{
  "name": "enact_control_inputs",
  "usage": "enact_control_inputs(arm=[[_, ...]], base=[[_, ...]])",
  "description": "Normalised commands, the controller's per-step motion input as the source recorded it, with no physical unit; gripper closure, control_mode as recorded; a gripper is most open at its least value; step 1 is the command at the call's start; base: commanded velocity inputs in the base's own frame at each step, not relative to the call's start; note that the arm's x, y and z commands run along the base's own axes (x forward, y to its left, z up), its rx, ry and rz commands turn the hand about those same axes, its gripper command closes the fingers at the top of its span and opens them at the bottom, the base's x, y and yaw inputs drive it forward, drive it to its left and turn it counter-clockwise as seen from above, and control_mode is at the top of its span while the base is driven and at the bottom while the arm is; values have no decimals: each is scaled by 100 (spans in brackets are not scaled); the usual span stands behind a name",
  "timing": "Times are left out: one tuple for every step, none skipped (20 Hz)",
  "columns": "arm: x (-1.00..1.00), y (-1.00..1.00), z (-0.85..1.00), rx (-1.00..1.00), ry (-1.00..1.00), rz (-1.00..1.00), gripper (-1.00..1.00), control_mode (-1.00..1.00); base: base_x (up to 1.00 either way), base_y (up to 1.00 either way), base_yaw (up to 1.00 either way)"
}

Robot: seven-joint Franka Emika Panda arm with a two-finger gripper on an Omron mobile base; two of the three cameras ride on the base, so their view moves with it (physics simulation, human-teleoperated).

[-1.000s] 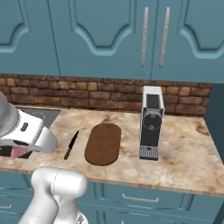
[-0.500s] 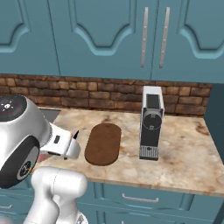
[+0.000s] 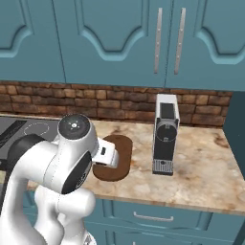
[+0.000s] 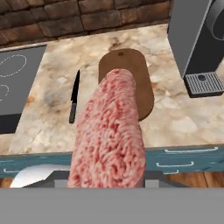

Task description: Retrieve the steak from the fridge and place it on the cutting board.

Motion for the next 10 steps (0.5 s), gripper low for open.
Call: enact_control_inputs(arm=[[71,-16,-71,0,0,2,100,-100],[66,-11,-77,0,0,1,100,-100],[65,-6,-79,0,0,1,100,-100],[64,-4,-81,0,0,1,100,-100],[61,-1,-77,0,0,0,100,-100],[59,0,-75,0,0,0,100,-100],[56,0,-70,0,0,0,100,-100],[55,0,-66,0,0,0,100,-100],[55,0,-61,0,0,0,100,-100],[54,-9,-49,0,0,0,100,-100]], base=[[0,0,0],[0,0,0],[0,0,0],[0,0,0],[0,0,0],[0,0,0],[0,0,0],[0,0,0],[0,0,0],[0,0,0]])
